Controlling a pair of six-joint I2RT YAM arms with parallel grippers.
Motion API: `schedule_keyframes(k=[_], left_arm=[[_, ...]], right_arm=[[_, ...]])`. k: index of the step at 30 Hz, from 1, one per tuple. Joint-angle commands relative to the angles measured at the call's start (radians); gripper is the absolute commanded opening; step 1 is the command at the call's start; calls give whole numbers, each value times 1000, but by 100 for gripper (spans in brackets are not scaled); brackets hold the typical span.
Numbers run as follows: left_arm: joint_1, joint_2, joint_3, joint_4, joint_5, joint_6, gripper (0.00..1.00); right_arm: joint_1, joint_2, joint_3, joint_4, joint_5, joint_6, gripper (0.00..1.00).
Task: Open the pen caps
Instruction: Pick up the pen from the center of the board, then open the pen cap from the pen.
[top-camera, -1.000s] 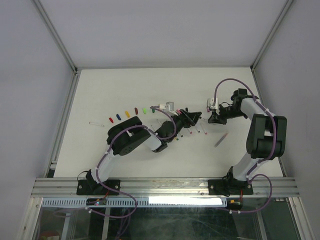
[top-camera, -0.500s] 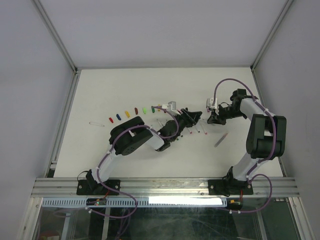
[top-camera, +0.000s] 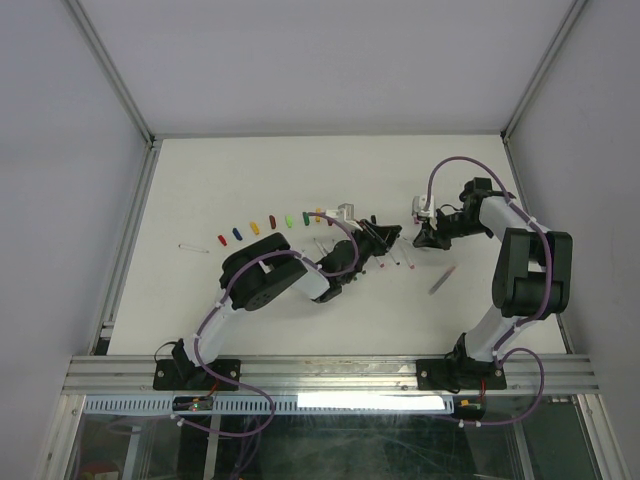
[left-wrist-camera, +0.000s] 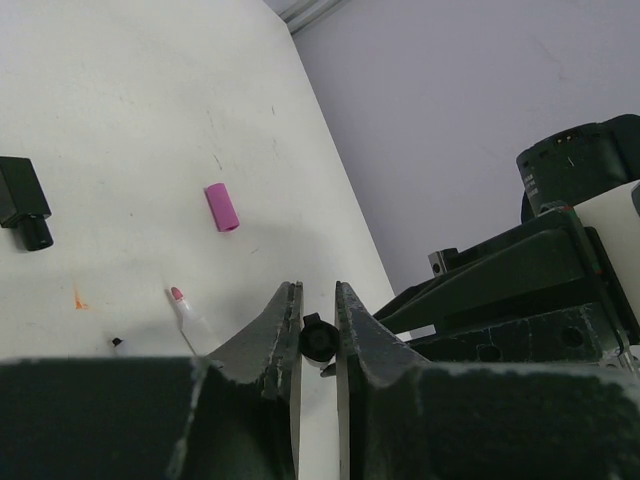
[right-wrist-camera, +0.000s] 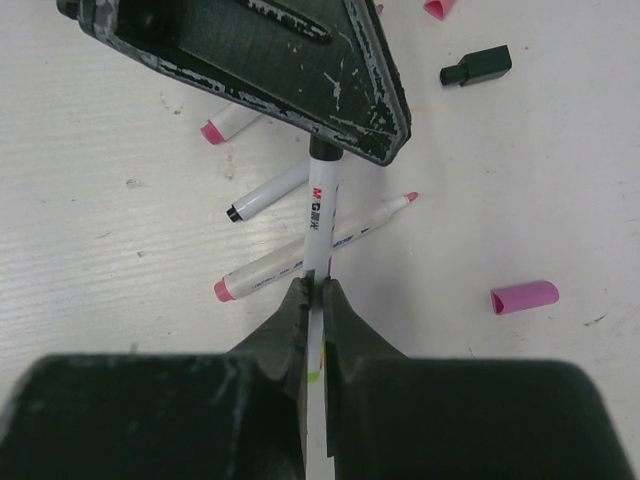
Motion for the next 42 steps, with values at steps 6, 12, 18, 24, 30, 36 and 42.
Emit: schedule_keyframes(k=[6,12,18,24,30,36,42], left_arm=[[-11,-54,8,92,1,41,0],[-11,-163,-102,219,42,177,0],[-10,-338,-268,333,183,333,0],[8,-499,-425,324,402,369,0],[34,-654,-505,159,528,352,0],[42,-717,-528,99,584,351,0],[47,-722,-537,97,565,351,0]], right_arm=[[9,-94,0,-2,-56,67,10],[9,-257,-6,15,-39,278,50],[20,-448,16,-57,-126,498,68],[155,-555,-4,-7,-83,811,72],[309,-549,-22,0,-140,918,71],[384,-519,-120,32,-209,868,67],[411,-515,-138,77,-214,896,41]])
